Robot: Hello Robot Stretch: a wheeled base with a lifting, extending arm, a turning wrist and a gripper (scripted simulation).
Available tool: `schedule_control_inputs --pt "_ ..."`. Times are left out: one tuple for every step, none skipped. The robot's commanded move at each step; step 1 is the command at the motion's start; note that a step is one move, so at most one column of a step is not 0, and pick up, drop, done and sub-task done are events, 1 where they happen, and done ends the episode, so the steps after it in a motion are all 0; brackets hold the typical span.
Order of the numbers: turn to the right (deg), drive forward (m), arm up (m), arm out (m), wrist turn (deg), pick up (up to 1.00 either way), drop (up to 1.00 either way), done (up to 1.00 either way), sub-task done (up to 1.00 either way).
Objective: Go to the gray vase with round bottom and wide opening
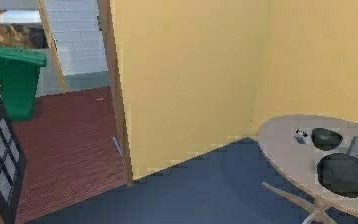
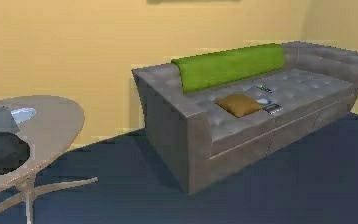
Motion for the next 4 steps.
schedule_control_inputs --pt "0.0 0.05 0.00 0.00 0.0 0.00 0.00 0.00 0.00" --pt "-30.0 0.00 0.00 0.00 0.0 0.00 0.00 0.00 0.00" --pt "0.0 1.00 0.00 0.00 0.0 0.00 0.00 0.00 0.00" --pt "-3.0 0.00 0.00 0.00 0.0 0.00 0.00 0.00 0.00"
